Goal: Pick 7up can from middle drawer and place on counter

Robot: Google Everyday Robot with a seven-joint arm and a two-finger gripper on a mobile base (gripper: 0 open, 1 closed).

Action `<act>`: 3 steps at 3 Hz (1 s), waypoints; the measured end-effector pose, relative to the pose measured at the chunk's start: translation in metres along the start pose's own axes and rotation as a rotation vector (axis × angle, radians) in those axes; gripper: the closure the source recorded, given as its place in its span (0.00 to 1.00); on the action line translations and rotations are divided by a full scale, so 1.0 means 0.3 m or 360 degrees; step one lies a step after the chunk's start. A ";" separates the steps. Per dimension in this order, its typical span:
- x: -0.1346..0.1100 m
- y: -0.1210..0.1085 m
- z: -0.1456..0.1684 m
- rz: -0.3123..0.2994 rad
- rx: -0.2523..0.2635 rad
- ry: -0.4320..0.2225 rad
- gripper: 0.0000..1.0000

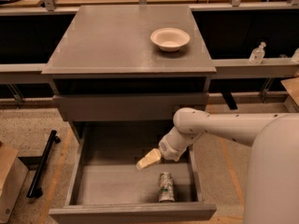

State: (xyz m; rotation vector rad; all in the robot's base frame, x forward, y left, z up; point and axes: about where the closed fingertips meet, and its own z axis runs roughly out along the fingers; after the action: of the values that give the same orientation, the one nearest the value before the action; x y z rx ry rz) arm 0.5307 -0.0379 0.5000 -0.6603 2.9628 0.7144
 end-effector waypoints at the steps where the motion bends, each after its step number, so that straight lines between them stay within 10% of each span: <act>1: 0.005 -0.037 0.021 0.0024 0.0012 -0.0003 0.00; 3: 0.070 -0.157 0.191 0.0206 0.0108 0.0160 0.00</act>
Offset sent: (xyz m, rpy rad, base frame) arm -0.0013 -0.0261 -0.0887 -0.1013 0.1399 -0.1070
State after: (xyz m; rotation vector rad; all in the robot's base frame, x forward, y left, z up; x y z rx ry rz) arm 0.5263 -0.0591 0.4260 -0.5190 3.1300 0.6017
